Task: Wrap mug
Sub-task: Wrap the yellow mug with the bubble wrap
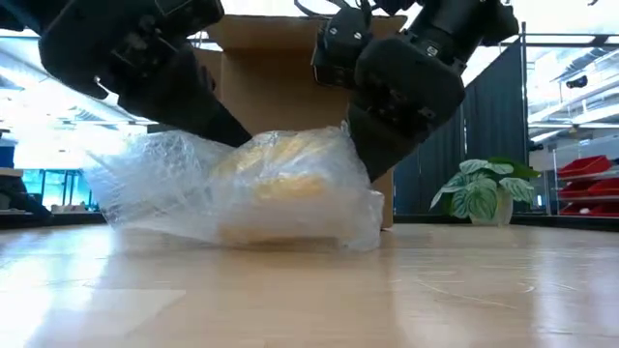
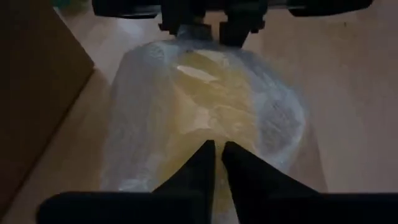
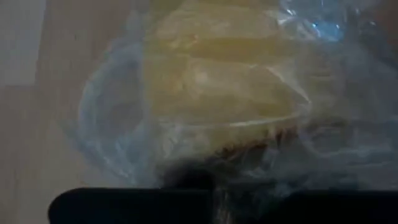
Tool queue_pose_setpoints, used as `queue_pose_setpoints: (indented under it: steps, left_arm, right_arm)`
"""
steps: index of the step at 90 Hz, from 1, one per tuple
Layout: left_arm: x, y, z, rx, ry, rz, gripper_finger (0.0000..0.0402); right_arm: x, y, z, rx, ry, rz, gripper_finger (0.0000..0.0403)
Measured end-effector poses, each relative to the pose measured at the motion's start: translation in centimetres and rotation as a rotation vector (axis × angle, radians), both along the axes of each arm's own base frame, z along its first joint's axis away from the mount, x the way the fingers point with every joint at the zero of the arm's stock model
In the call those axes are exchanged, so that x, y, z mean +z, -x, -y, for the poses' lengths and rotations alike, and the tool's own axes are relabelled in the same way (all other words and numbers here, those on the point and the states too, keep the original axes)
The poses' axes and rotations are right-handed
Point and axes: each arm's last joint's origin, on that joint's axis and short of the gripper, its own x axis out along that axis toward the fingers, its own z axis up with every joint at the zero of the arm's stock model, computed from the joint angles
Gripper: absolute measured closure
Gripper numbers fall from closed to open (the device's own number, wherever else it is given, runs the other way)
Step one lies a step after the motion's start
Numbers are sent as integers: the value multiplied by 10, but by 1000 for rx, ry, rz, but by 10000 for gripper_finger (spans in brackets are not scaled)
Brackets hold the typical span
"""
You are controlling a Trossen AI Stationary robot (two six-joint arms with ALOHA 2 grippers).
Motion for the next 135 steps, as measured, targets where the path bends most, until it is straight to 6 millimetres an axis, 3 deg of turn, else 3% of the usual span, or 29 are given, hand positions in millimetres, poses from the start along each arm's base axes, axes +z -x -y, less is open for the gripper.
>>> queue_pose_setpoints:
  steps: [22,44,82,95,116,135]
  left_arm:
    - [12,0,-7,33,-2,51,255]
    - [-16,1,-19,56,37,68,183]
    - [-36,20,-25,18,53,106,174]
    - [-40,28,-28,-40,76,194,174]
    - [-46,40,-32,-138,188,244,171]
    - [-47,38,-36,-181,108,229,136]
  right_arm:
    - [3,-3,-1,10,-20,41,403]
    - [4,-5,-1,25,-16,62,403]
    - [-26,-24,-22,35,192,256,402]
    - [-35,-27,-24,18,156,319,402]
    - [-50,-11,-18,17,22,435,402]
    - [-52,-8,-8,-11,-10,516,376]
